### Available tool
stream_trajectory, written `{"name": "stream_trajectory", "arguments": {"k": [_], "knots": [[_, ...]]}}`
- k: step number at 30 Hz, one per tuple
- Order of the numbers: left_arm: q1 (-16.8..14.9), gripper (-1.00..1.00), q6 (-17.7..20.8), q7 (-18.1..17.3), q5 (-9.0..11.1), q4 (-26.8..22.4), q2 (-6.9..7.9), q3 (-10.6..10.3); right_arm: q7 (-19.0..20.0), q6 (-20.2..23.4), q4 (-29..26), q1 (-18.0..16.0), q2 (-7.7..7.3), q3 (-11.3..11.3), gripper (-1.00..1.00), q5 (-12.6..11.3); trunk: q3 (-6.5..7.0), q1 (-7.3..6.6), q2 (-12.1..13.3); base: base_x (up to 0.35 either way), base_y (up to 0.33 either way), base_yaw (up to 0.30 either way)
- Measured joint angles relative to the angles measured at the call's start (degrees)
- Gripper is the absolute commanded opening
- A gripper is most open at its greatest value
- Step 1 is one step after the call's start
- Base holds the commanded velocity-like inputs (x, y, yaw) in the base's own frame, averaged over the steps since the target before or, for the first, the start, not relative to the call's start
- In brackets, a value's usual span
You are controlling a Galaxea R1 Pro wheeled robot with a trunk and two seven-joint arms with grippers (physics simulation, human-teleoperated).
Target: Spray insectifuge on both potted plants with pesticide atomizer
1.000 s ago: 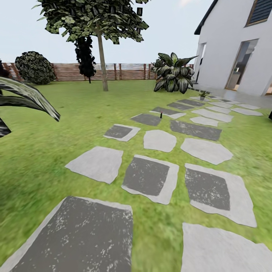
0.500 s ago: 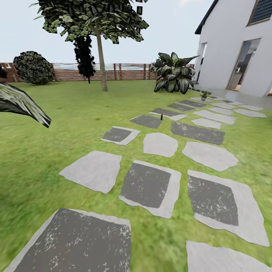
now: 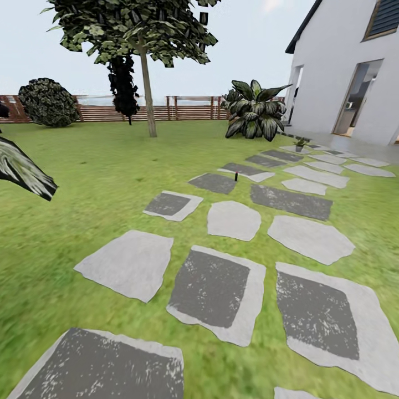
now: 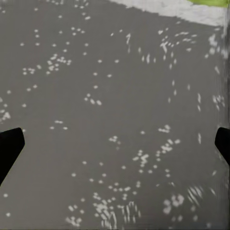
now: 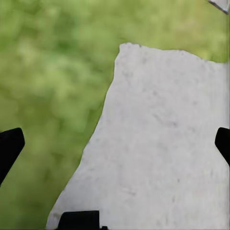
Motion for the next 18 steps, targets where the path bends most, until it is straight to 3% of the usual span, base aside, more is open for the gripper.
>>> {"name": "stream_trajectory", "arguments": {"k": [18], "knots": [[0.00,1.00,-0.02,0.03,0.00,0.00,0.00,0.06,0.05,0.00,-0.03,0.00,0.00,0.09,1.00,-0.08,0.00,0.00,0.00,0.338,-0.120,-0.004]]}}
